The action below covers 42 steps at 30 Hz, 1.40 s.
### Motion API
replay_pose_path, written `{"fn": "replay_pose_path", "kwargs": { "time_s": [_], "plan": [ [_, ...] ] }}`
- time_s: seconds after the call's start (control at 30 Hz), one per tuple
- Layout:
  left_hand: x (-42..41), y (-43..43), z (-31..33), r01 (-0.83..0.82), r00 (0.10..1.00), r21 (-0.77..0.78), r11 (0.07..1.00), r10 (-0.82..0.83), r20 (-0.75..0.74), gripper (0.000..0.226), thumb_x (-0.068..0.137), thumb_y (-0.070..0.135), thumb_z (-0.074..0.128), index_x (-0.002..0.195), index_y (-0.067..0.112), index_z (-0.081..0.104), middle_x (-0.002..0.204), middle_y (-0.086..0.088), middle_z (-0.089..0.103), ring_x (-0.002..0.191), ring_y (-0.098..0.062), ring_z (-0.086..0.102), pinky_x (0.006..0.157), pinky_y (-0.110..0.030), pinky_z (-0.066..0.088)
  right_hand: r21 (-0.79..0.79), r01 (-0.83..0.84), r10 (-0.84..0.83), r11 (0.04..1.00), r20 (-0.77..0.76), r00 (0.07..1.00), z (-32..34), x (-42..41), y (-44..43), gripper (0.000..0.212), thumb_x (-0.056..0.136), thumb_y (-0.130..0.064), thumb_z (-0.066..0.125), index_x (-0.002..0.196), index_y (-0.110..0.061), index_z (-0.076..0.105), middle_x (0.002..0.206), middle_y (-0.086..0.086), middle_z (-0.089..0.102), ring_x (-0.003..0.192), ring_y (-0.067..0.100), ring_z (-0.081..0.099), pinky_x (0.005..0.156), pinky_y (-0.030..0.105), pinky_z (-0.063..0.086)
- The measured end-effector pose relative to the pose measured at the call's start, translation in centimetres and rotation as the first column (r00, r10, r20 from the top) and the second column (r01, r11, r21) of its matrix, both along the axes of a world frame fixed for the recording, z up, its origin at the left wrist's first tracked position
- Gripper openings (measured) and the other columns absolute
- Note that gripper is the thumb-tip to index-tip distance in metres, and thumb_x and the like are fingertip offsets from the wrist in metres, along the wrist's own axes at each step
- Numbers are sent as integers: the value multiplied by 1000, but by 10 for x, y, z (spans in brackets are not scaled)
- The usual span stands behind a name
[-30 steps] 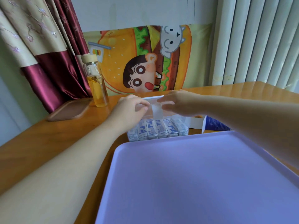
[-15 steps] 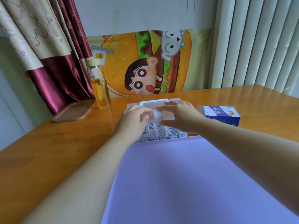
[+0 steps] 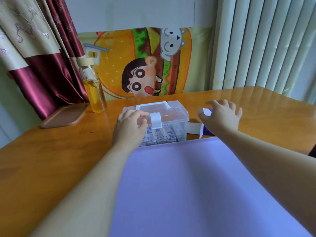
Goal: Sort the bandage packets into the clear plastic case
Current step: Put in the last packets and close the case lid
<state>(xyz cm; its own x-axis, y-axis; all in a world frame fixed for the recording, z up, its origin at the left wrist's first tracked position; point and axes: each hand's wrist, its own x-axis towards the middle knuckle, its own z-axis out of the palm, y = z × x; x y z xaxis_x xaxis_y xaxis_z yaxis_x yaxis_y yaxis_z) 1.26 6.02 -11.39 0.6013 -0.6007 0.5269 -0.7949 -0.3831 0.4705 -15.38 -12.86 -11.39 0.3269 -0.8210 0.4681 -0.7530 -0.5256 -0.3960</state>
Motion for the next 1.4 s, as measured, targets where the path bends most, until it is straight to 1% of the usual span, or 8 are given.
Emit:
{"fn": "replay_pose_path", "kwargs": {
  "time_s": [0.13, 0.33, 0.5, 0.67, 0.87, 1.0, 1.23, 1.4],
  "plan": [
    [0, -1, -2, 0, 1000, -9, 1000, 0, -4, 26, 94, 23, 46, 114, 29, 62, 125, 7, 54, 127, -18, 33, 96, -27, 30, 198, 105, -66, 975, -193, 979, -9, -6, -16, 61, 79, -70, 42, 127, -34, 50, 139, 3, 40, 137, 28, 20, 103, 68, 12],
    [0, -2, -4, -3, 1000, -20, 1000, 3, -10, 25, 94, 24, 45, 113, 31, 62, 124, 10, 54, 126, -17, 32, 97, -28, 29, 227, 93, -75, 969, -87, 993, -14, -1, -18, 50, 77, -41, 56, 123, -24, 48, 128, 5, 40, 129, 28, 23, 83, 41, 37],
    [2, 0, 2, 9, 1000, 25, 1000, -8, -20, 26, 95, 24, 45, 115, 31, 61, 127, 9, 52, 127, -18, 32, 102, -30, 29, 201, 106, -93, 974, -73, 993, -19, 0, -20, 65, 70, -50, 68, 124, -22, 45, 131, 8, 37, 131, 32, 20, 86, 44, 41],
    [0, -1, 5, 5, 999, 37, 999, -3, -37, 26, 95, 22, 45, 114, 30, 60, 128, 7, 51, 126, -19, 32, 100, -29, 28, 191, 129, -134, 973, 13, 991, -21, 8, -23, 49, 73, -43, 63, 112, -17, 49, 126, 9, 39, 129, 34, 25, 87, 44, 36],
    [0, 3, 17, 27, 999, 153, 988, -24, -25, 28, 96, 24, 45, 120, 30, 57, 138, 4, 44, 132, -20, 29, 106, -34, 27, 25, 117, -119, 993, 88, 989, -3, 3, -29, 48, 73, -44, 61, 112, -17, 52, 127, 9, 42, 130, 34, 25, 92, 45, 33],
    [-7, 6, 38, -32, 996, 432, 901, -9, 94, 37, 95, 31, 48, 131, 34, 48, 145, 7, 38, 137, -20, 28, 112, -47, 25, -176, 53, -16, 983, 206, 978, 42, -12, -23, 50, 70, -40, 65, 113, -19, 53, 129, 7, 41, 133, 32, 24, 97, 45, 32],
    [-83, 28, 102, 264, 961, -38, 964, -259, 102, 64, 89, 35, 60, 145, 22, 33, 150, 7, 32, 136, -8, 30, 104, -15, 20, -313, -291, 410, 904, 441, 799, 95, -38, 66, 59, 65, -45, 62, 116, -16, 54, 119, 4, 49, 119, 25, 39, 99, 34, 37],
    [-122, 79, 106, 291, 956, 27, 956, -289, -52, 120, 63, 66, 67, 151, 22, -3, 158, 11, -8, 145, -6, -3, 119, -35, 11, -174, -584, 559, 793, 589, 583, 85, -54, 144, 47, 68, -36, 74, 108, -26, 51, 111, -6, 47, 113, 19, 47, 93, 26, 42]
  ]
}}
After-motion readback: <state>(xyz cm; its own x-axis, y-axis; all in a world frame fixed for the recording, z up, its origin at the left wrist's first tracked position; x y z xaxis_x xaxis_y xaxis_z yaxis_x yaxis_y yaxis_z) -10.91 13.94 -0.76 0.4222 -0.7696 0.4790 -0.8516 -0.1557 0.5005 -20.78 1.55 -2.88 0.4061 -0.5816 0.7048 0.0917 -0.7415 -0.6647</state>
